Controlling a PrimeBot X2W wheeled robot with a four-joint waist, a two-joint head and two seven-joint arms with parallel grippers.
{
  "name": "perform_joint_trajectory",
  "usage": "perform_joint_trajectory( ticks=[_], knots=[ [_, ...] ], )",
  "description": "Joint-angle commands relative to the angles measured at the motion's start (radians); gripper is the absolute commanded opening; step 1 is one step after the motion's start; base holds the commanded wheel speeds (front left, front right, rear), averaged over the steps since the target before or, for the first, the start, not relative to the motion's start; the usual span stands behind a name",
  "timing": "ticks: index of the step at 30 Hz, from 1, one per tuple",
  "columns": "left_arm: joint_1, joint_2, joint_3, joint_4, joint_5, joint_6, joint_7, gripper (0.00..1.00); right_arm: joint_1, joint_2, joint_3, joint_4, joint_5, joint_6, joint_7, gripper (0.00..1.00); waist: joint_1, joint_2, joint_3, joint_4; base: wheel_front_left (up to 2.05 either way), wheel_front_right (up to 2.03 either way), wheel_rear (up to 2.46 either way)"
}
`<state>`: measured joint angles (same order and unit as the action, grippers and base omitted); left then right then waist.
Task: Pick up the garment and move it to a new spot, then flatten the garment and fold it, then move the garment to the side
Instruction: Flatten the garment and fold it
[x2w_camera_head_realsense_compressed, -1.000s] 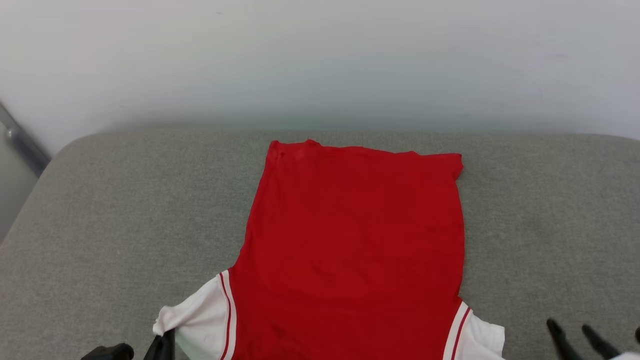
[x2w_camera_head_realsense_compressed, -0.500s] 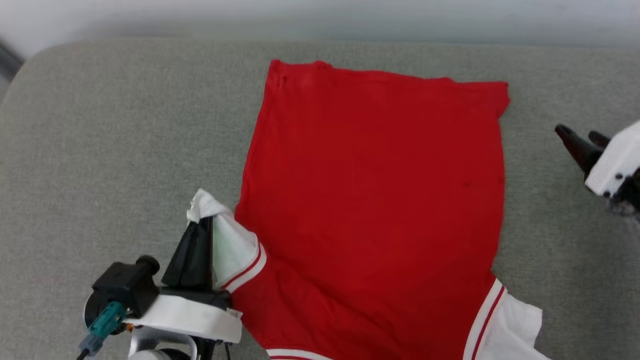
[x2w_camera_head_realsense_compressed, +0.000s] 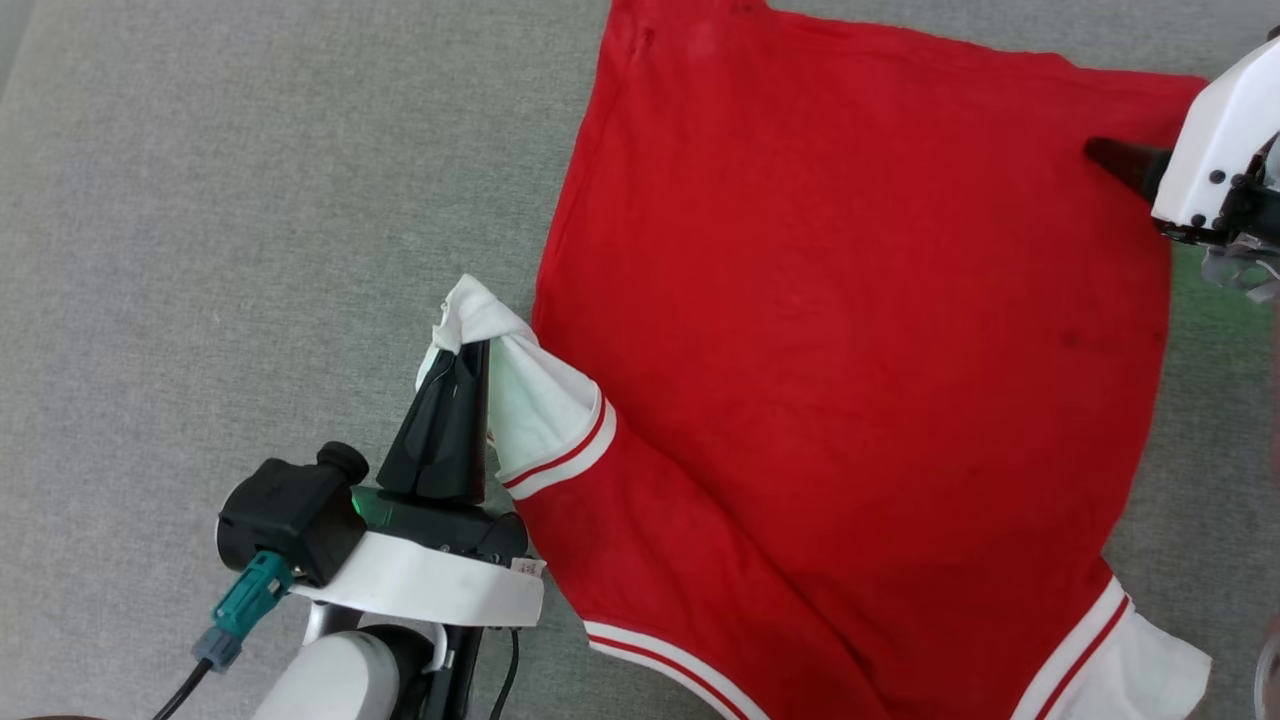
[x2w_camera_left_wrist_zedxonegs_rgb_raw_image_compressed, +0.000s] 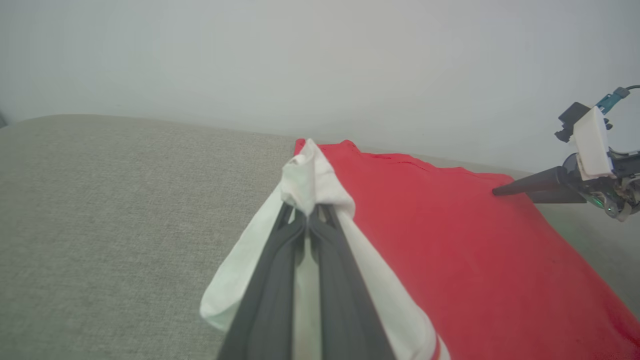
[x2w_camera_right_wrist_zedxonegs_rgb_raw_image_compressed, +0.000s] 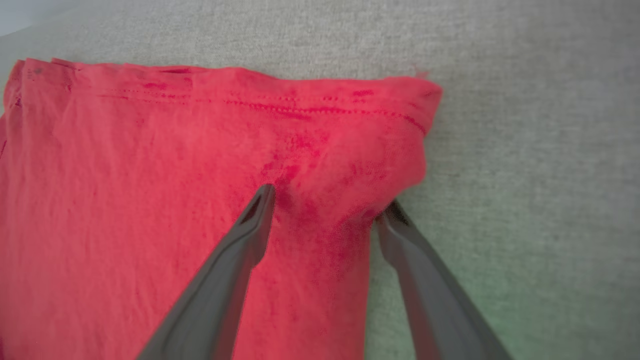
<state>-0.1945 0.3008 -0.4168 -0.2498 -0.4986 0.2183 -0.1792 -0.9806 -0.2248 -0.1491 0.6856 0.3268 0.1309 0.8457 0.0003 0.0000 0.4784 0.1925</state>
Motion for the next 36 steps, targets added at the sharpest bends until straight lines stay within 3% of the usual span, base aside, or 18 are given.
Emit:
perform_joint_trajectory(
  ticks=[1, 4, 6, 7, 10, 15, 20, 25, 31, 36],
  knots=[
    [-0.013, -0.004, -0.002, 0.005, 0.002, -0.006, -0.006, 0.0, -0.007, 0.001, 0.001, 0.022, -0.006, 0.0, 0.007, 1.0, -0.0003, 0.0, 0.01, 0.012, 0.0, 0.0, 0.0],
    [-0.019, -0.009, -0.008, 0.014, 0.0, -0.007, -0.008, 0.0, 0.004, 0.009, -0.008, 0.107, -0.021, -0.001, 0.037, 1.0, -0.0003, 0.0, 0.01, 0.017, 0.0, 0.0, 0.0],
    [-0.018, -0.008, -0.009, 0.021, -0.002, -0.008, -0.008, 0.0, 0.006, 0.012, -0.005, 0.141, -0.019, -0.001, 0.049, 0.25, -0.0003, 0.0, 0.007, 0.019, 0.0, 0.0, 0.0],
    [-0.017, -0.009, -0.01, 0.023, -0.003, -0.009, -0.009, 0.0, 0.002, 0.017, -0.003, 0.145, -0.015, -0.001, 0.04, 0.0, -0.0003, 0.0, 0.006, 0.02, 0.0, 0.0, 0.0],
    [-0.01, -0.007, -0.01, 0.035, -0.005, -0.008, -0.011, 0.0, -0.012, 0.011, 0.021, 0.131, -0.013, 0.0, 0.0, 0.0, -0.0003, 0.0, -0.009, 0.017, 0.0, 0.0, 0.0],
    [0.002, -0.005, -0.01, 0.06, -0.011, -0.005, -0.011, 0.0, -0.017, -0.065, 0.125, 0.044, -0.029, 0.0, -0.111, 0.0, -0.0003, 0.0, -0.049, 0.0, 0.0, 0.0, 0.0],
    [0.028, 0.006, -0.003, 0.099, -0.025, -0.002, -0.012, 0.0, 0.064, -0.126, 0.214, -0.071, 0.025, 0.0, -0.168, 0.0, -0.0003, 0.0, -0.117, -0.027, 0.0, 0.0, 0.0],
    [0.084, 0.03, 0.021, 0.146, -0.044, 0.012, -0.004, 0.0, 0.269, -0.185, 0.26, -0.255, 0.092, 0.0, -0.162, 0.0, -0.0003, 0.0, -0.225, -0.066, 0.0, 0.0, 0.0],
    [0.169, 0.066, 0.049, 0.186, -0.071, 0.03, 0.013, 0.0, 0.634, -0.216, 0.194, -0.537, 0.109, 0.0, -0.095, 0.0, -0.0003, 0.0, -0.345, -0.11, 0.0, 0.0, 0.0],
    [0.217, 0.084, 0.057, 0.198, -0.088, 0.034, 0.015, 0.0, 0.951, -0.135, 0.104, -0.731, 0.09, 0.0, -0.009, 0.0, -0.0003, 0.0, -0.41, -0.14, 0.0, 0.0, 0.0]
  ],
)
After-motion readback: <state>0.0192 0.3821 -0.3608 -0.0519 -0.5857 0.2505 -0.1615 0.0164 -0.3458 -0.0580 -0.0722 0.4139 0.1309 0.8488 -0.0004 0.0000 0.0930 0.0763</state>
